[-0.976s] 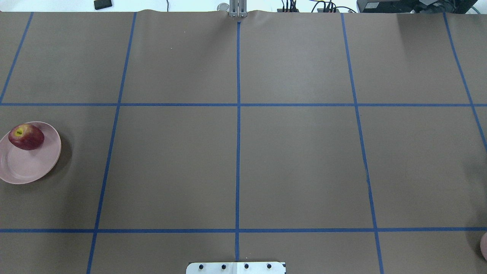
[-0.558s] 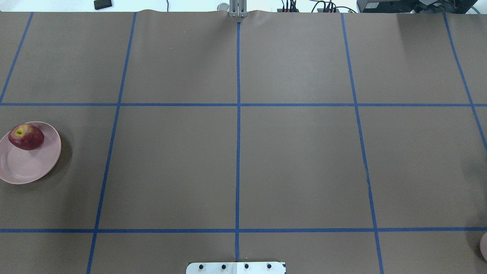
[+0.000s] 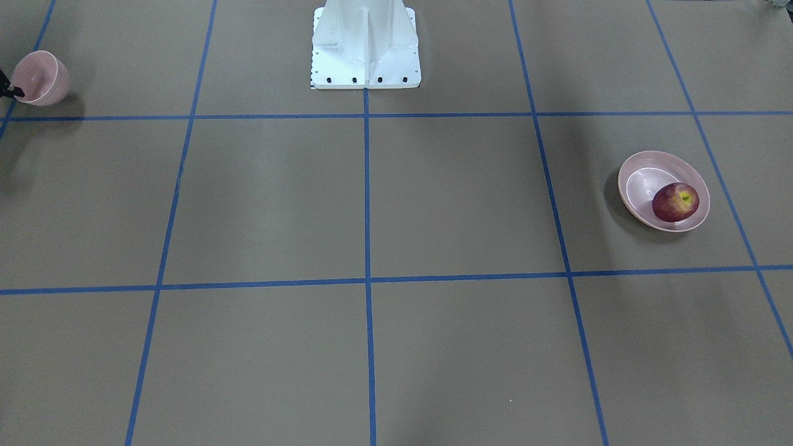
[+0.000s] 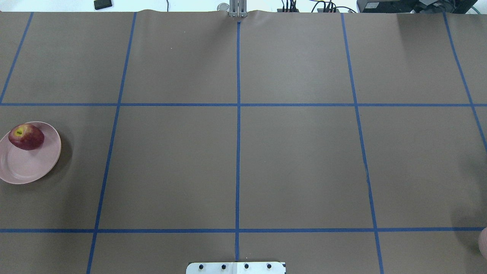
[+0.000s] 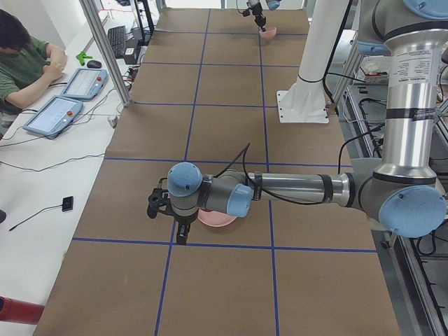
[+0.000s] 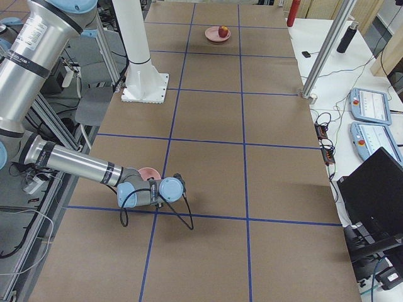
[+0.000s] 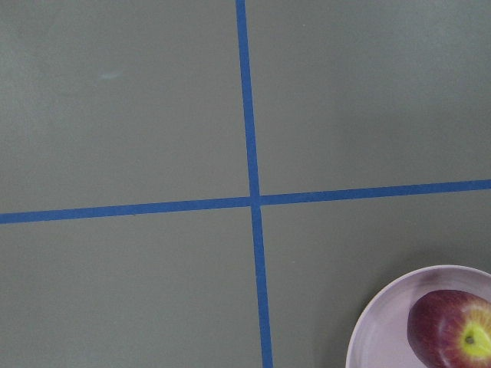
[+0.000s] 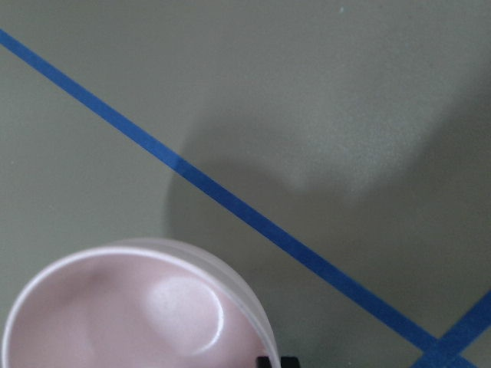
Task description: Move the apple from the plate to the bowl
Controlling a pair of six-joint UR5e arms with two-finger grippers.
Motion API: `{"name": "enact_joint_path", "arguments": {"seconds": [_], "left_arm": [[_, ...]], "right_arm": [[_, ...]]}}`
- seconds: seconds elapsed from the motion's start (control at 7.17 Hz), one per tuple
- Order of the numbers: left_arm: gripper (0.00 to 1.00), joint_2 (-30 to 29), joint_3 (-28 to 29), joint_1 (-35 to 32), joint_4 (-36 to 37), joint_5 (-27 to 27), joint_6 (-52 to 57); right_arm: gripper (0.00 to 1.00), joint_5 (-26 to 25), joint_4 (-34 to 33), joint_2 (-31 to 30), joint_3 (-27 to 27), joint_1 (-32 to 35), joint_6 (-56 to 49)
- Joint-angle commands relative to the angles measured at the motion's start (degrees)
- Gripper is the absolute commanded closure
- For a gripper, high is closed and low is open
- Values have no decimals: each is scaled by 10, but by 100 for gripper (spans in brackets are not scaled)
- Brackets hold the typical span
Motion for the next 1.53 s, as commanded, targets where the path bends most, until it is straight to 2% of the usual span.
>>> {"name": "enact_joint_path", "arguments": {"seconds": [0.0,0.28,0.42,0.7,0.84,1.12,1.39], "left_arm": [[2,1,-1,0,0,0,0],[2,1,-1,0,0,-1,-1],[2,1,-1,1,0,-1,3],[2,-1,-1,2,1,1,-1],[2,1,1,2,1,0,-1],[2,0,2,2,0,-1,3],[2,-6,27,3,1,3,-2]], "right_arm": [[100,54,0,26,3,49,54],[100,47,-1,94,0,84,141],[100,43,0,136,0,94,218],[100,12,-3,216,-3,120,340],[100,-15,-22,277,-14,121,413],[100,-56,-123,399,-12,103,458],[100,-123,-194,524,-17,25,543]]}}
